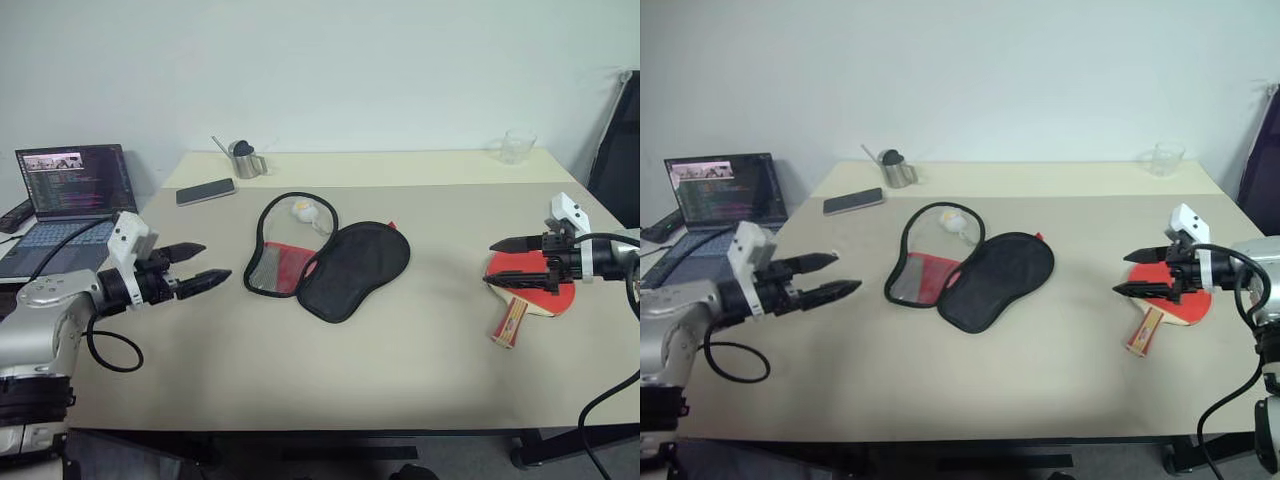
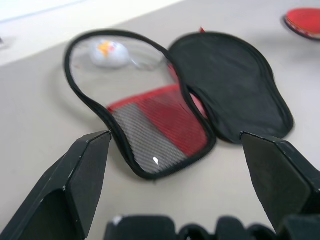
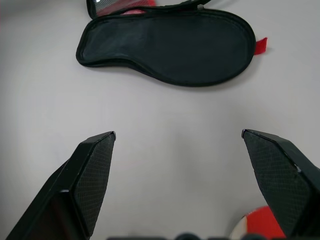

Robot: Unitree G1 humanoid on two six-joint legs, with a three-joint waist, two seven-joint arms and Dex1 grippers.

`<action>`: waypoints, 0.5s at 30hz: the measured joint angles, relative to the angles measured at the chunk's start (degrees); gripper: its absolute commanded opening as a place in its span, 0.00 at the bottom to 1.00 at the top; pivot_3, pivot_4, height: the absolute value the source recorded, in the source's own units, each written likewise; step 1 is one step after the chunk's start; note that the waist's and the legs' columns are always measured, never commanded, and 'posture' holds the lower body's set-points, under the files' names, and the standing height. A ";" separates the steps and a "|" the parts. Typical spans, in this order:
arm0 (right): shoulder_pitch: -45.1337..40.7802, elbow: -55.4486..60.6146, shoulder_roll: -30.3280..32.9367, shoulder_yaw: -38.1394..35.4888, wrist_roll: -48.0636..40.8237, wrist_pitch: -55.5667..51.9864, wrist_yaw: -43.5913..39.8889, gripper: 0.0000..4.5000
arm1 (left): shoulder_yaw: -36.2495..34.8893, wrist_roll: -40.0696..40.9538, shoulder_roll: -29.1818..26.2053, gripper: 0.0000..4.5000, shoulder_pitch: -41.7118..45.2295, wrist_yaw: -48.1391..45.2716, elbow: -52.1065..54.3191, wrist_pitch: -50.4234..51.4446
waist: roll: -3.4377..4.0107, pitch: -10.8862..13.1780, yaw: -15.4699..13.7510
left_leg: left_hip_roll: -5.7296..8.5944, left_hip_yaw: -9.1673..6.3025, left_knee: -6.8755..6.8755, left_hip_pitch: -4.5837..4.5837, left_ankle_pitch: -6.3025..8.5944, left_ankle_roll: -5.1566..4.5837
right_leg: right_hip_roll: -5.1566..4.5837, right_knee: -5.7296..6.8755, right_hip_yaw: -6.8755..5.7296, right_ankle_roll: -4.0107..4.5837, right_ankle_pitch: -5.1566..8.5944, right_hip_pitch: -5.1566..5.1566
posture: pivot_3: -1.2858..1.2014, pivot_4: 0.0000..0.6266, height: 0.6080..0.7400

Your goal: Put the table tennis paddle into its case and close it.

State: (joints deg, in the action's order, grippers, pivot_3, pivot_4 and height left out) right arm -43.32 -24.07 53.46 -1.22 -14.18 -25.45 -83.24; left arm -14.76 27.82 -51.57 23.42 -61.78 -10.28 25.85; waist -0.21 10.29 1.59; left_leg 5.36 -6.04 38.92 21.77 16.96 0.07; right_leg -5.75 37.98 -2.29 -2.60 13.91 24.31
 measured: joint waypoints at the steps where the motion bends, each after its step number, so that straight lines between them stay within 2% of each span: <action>1: 0.23 0.66 0.00 0.00 -0.45 -0.44 0.10 0.99 | 0.00 0.00 0.00 1.00 0.06 -0.01 0.07 0.00 | 0.00 0.00 -0.03 | 0.00 0.00 0.00 0.00 0.00 0.00 | 0.00 0.00 0.00 0.00 0.00 0.00 | 0.52 0.24 1.00; 7: 0.55 3.70 0.11 -0.01 -1.82 -1.64 1.16 0.99 | 0.13 -0.31 0.93 1.00 4.28 1.50 -3.04 -0.22 | -0.01 0.00 -0.10 | 0.01 0.01 0.01 -0.01 0.00 0.00 | 0.00 0.01 -0.01 0.00 0.00 -0.02 | 0.52 0.24 1.00; 12: 0.31 4.18 0.35 -0.05 -2.90 -2.36 1.76 0.99 | 0.80 -1.39 5.26 1.00 9.12 5.82 -8.18 -0.11 | -0.02 0.00 -0.12 | 0.02 0.01 0.03 0.00 0.00 0.00 | 0.00 0.02 -0.02 -0.02 -0.01 -0.01 | 0.52 0.24 1.00; 15: 0.56 5.79 0.56 -0.58 -3.19 -2.50 2.45 0.99 | 2.15 -4.97 9.42 1.00 16.56 12.52 -16.67 -1.50 | -0.10 0.00 -0.31 | 0.02 -0.02 0.06 0.00 0.00 0.00 | 0.01 0.05 -0.06 -0.03 -0.02 -0.03 | 0.52 0.24 1.00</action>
State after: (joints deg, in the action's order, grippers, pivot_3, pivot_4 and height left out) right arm -42.76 -18.28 54.02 -1.80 -17.36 -27.95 -80.79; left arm -12.60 22.84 -42.15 39.98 -49.26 -26.95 24.34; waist -0.31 10.29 1.28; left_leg 5.38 -6.05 38.99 21.76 16.95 0.07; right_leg -5.74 38.03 -2.35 -2.63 13.89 24.27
